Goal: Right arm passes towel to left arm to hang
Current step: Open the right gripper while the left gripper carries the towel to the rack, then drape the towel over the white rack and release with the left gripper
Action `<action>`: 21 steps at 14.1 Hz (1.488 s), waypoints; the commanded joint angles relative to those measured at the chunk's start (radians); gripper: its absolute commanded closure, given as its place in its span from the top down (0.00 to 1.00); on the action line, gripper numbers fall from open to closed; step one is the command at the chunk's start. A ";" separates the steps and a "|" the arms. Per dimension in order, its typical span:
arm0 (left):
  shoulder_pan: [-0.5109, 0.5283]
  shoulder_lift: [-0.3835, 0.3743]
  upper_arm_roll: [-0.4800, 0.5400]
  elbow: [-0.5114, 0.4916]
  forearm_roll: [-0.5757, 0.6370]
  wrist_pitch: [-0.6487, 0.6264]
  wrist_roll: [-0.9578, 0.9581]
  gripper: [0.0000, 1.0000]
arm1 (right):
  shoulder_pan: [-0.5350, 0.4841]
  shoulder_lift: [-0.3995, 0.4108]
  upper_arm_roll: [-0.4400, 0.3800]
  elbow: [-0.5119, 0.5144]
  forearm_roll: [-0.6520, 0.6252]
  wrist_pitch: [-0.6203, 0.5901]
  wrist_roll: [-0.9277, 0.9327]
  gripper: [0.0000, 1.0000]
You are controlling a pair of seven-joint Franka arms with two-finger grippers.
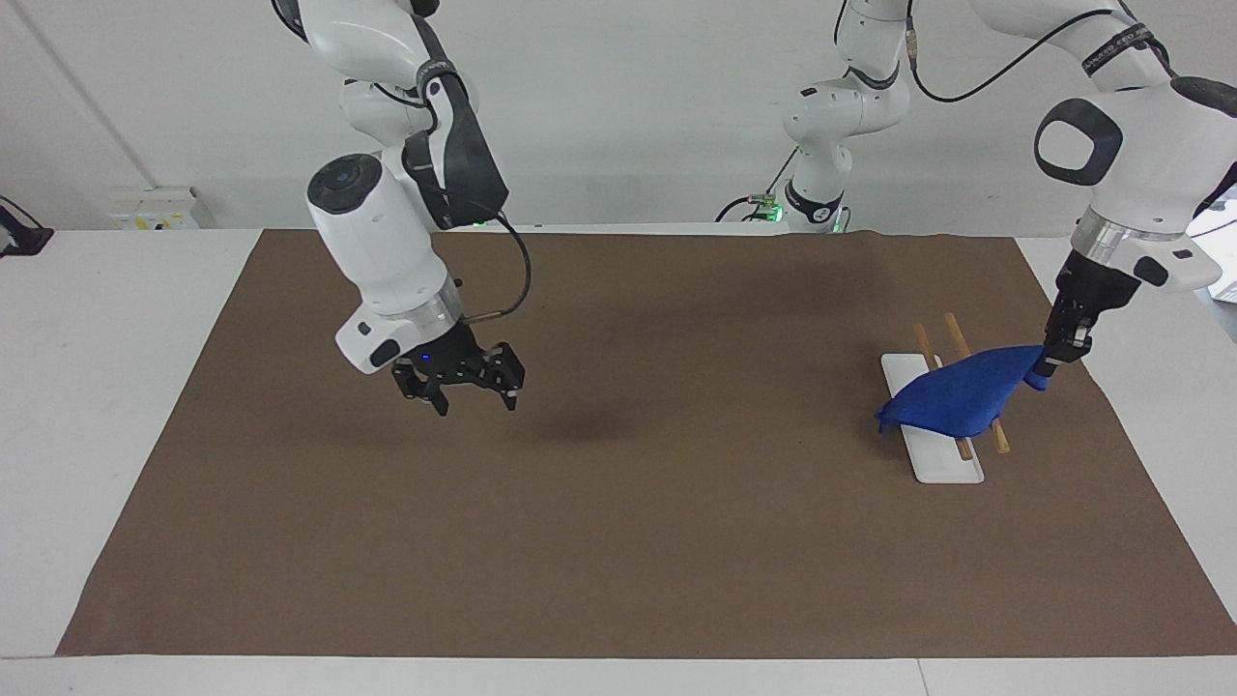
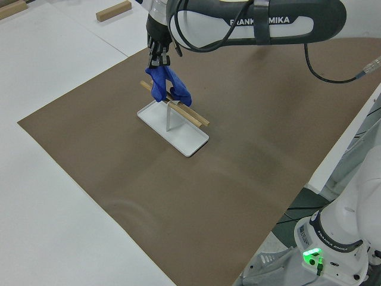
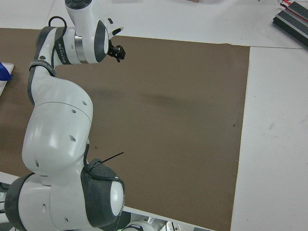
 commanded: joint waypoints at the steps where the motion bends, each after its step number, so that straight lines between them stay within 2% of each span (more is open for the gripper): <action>1: 0.057 -0.027 -0.011 -0.041 0.000 0.049 0.038 0.00 | -0.025 -0.041 0.008 0.055 -0.024 -0.124 -0.030 1.00; 4: 0.092 -0.041 -0.006 -0.092 0.000 0.052 0.071 0.00 | -0.040 -0.102 -0.039 0.106 -0.142 -0.288 -0.072 1.00; 5: 0.099 -0.038 -0.008 -0.101 0.000 0.055 0.087 0.00 | -0.059 -0.125 -0.061 0.119 -0.144 -0.348 -0.114 1.00; 8: 0.099 -0.032 -0.008 -0.211 0.000 0.209 0.100 0.00 | -0.109 -0.239 -0.075 0.130 -0.168 -0.512 -0.142 1.00; 10: 0.099 -0.028 -0.008 -0.225 0.000 0.227 0.101 0.01 | -0.143 -0.257 -0.081 0.114 -0.184 -0.581 -0.212 1.00; 11: 0.099 -0.027 -0.008 -0.221 0.000 0.225 0.101 0.12 | -0.146 -0.267 -0.081 0.109 -0.184 -0.626 -0.267 1.00; 12: 0.099 -0.025 -0.008 -0.218 0.000 0.223 0.101 0.53 | -0.146 -0.268 -0.081 0.109 -0.184 -0.638 -0.292 1.00; 13: 0.091 -0.022 -0.008 -0.210 0.000 0.220 0.091 1.00 | -0.149 -0.268 -0.081 0.104 -0.184 -0.635 -0.294 1.00; 15: 0.077 -0.030 -0.009 -0.155 0.003 0.161 0.086 1.00 | -0.155 -0.270 -0.081 0.101 -0.182 -0.632 -0.292 1.00; 17: 0.056 -0.064 -0.017 -0.031 0.004 -0.038 0.086 1.00 | -0.178 -0.265 -0.081 0.106 -0.173 -0.631 -0.294 1.00; 19: 0.019 -0.065 -0.020 0.134 0.010 -0.297 0.101 1.00 | -0.174 -0.267 -0.079 0.112 -0.173 -0.631 -0.294 1.00; 21: -0.057 -0.058 -0.017 0.245 0.026 -0.481 0.203 1.00 | -0.172 -0.264 -0.076 0.112 -0.171 -0.623 -0.294 1.00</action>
